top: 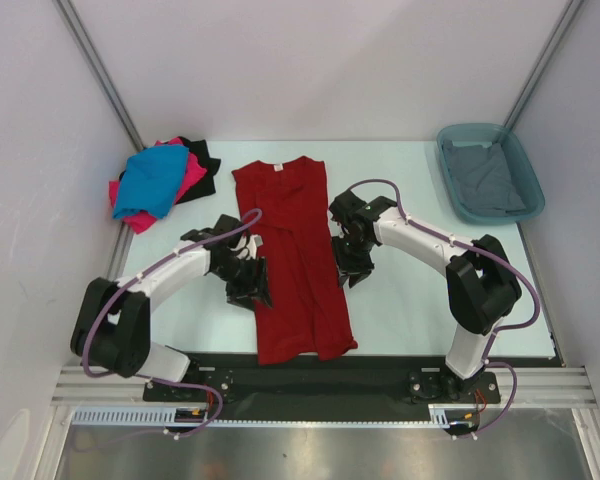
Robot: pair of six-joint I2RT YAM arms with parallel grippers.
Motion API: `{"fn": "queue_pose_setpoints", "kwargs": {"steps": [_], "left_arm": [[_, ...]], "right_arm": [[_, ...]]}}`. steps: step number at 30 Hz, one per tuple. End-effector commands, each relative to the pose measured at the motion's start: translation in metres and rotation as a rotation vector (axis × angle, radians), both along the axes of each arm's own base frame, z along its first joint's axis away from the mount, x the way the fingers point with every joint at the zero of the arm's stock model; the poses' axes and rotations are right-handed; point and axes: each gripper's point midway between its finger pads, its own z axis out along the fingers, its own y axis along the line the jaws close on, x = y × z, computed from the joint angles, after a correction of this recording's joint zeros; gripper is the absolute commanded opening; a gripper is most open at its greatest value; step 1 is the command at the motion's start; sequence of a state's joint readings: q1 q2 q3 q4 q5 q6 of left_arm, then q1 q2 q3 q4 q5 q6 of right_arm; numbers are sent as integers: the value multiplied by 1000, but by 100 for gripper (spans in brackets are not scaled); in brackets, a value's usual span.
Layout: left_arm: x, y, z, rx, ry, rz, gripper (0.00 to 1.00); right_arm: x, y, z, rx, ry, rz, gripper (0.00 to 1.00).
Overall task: Fold and stack the t-shirts
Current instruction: Fold the tshirt
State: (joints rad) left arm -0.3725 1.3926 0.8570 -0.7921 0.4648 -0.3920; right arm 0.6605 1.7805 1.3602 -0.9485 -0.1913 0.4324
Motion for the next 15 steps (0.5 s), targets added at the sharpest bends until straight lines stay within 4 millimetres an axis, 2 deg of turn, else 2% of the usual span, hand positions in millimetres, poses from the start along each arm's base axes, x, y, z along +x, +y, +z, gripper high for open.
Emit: {"fn": "queue_pose_setpoints", "kwargs": {"steps": [1, 2, 4, 5, 6, 11, 15], "left_arm": [[-7, -1, -11, 65, 34, -48, 57], [-10, 8, -19, 119, 34, -51, 58], [-14, 15, -21, 155, 15, -50, 62], [-16, 22, -26, 195, 9, -36, 71], [-17, 26, -27, 210, 1, -26, 74], [-24, 33, -30, 233, -15, 22, 73], [-36, 26, -39, 197, 23, 1, 68]], "right_arm": [[10, 10, 20, 33, -58, 43, 37], [11, 9, 22, 31, -65, 42, 37], [11, 8, 26, 34, -74, 39, 38], [10, 7, 26, 35, -71, 35, 38], [9, 6, 28, 40, -72, 33, 38], [1, 4, 26, 52, -54, 23, 38], [-1, 3, 25, 53, -47, 21, 38]]}}
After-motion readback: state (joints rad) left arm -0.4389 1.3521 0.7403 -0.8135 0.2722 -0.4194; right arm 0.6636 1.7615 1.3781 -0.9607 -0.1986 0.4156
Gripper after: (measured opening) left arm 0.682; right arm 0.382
